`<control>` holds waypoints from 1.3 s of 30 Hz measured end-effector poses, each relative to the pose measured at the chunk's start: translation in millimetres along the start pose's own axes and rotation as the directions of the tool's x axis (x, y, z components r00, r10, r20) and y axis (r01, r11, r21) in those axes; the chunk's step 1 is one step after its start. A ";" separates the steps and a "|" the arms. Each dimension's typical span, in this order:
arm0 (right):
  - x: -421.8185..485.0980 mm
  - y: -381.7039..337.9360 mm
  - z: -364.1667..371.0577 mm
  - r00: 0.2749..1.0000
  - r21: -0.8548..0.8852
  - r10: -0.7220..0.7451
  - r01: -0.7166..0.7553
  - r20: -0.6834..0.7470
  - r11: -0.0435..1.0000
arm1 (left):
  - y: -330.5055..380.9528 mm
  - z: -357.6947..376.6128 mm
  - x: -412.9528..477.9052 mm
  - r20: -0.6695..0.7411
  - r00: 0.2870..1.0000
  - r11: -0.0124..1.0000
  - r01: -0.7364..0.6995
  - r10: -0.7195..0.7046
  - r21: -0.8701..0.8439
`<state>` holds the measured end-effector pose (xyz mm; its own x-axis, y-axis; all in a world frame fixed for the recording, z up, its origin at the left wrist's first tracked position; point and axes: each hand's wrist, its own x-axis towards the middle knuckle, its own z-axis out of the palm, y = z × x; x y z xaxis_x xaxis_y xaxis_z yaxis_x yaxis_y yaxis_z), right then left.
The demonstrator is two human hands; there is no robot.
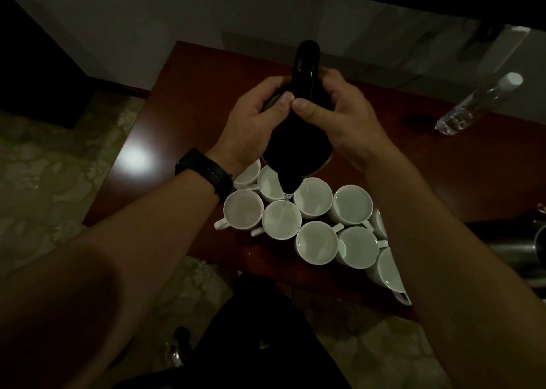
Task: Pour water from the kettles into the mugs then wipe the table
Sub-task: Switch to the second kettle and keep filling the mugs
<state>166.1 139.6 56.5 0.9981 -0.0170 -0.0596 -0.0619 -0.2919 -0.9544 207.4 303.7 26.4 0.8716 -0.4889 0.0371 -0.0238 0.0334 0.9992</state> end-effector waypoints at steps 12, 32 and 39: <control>-0.8 -1.3 -1.2 1.000 -0.021 -0.006 0.006 -0.002 1.000 | 1.9 4.3 -1.1 -0.021 1.000 1.000 0.004 -0.005 -0.018; -2.8 -5.8 -0.3 1.000 -0.045 0.011 -0.012 -0.021 0.999 | 0.4 0.8 -0.7 -0.007 1.000 1.000 0.007 -0.007 0.001; -2.2 -4.7 1.4 1.000 -0.027 0.012 -0.012 -0.014 1.000 | 2.3 2.1 -1.8 -0.027 0.999 0.999 0.025 -0.026 -0.029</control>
<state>164.2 142.3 60.7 0.9972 -0.0340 -0.0667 -0.0740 -0.3174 -0.9454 204.7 302.8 28.7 0.8846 -0.4662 0.0108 0.0123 0.0464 0.9988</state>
